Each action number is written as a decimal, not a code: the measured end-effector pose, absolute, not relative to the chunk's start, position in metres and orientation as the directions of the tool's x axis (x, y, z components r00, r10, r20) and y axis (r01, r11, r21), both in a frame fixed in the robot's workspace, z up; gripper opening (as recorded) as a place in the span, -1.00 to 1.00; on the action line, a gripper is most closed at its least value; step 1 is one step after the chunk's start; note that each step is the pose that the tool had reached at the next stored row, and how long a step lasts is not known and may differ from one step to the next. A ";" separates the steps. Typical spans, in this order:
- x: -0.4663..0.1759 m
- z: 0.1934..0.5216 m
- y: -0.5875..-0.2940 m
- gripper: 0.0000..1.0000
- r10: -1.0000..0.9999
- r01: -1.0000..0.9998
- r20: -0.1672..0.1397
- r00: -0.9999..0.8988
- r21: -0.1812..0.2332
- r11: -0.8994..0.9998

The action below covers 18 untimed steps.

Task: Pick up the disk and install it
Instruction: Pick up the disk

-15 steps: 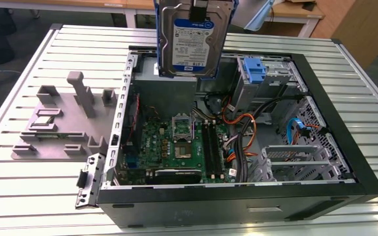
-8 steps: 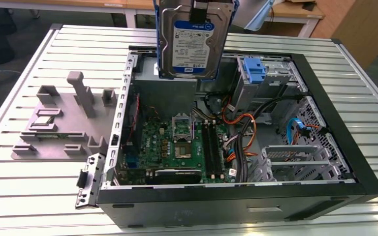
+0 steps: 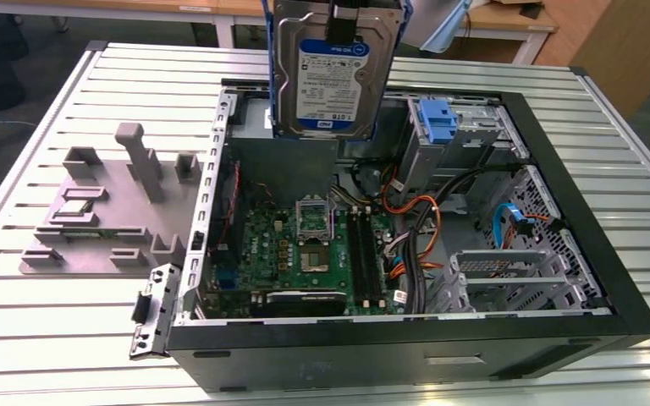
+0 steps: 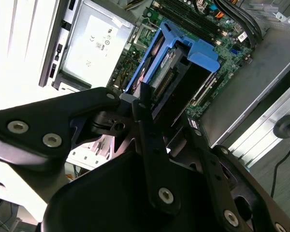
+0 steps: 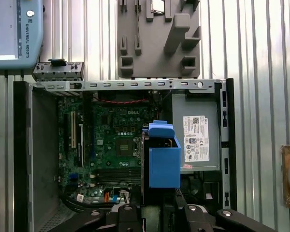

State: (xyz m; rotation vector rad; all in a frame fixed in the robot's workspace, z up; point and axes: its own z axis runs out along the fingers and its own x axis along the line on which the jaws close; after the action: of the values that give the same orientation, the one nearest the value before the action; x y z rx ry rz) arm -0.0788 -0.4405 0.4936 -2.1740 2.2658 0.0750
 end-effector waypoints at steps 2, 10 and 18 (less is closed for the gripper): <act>-0.079 0.494 -0.441 -0.30 -0.999 -0.999 -0.034 -0.042 0.034 0.041; -0.079 0.494 -0.442 -0.30 -0.999 -0.999 -0.034 -0.042 0.034 0.041; -0.079 0.493 -0.454 -0.30 -0.999 -0.999 -0.034 -0.042 0.034 0.041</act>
State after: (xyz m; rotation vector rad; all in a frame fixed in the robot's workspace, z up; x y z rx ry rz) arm -0.0785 -0.4535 0.4926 -2.1741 2.2657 0.0751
